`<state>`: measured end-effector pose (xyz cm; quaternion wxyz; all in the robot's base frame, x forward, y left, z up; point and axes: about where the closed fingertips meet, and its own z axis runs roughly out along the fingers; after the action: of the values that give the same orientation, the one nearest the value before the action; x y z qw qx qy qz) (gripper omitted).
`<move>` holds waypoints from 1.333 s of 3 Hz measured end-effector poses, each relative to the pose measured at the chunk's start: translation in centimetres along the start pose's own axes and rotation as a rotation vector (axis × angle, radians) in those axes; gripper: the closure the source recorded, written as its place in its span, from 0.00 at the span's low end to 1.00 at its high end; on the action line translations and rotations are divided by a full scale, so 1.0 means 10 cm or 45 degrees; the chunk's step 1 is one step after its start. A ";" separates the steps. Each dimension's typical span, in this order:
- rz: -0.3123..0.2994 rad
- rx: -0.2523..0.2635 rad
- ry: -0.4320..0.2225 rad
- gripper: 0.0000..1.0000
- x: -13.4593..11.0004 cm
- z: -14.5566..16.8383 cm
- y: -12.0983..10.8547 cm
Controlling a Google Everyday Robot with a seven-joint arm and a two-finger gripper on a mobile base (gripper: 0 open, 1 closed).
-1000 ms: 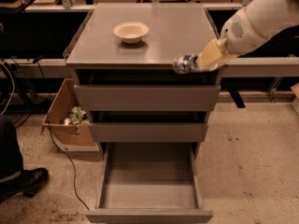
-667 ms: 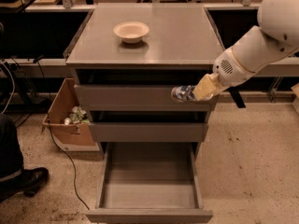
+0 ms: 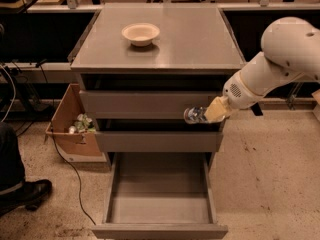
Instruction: Place redbull can into bottom drawer
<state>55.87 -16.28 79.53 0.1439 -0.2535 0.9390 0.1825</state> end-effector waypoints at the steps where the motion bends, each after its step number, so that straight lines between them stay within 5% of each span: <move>1: -0.028 0.019 0.043 1.00 0.32 0.56 -0.32; 2: -0.073 0.008 0.057 1.00 0.51 0.88 -0.52; 3: -0.150 -0.077 0.074 1.00 0.72 1.34 -0.68; 4: -0.150 -0.077 0.075 1.00 0.72 1.34 -0.68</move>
Offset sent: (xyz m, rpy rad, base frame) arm 0.0020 -0.0426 -0.1564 -0.0465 0.0008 0.1013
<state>55.83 -19.25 63.13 0.1191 -0.3178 0.9203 0.1946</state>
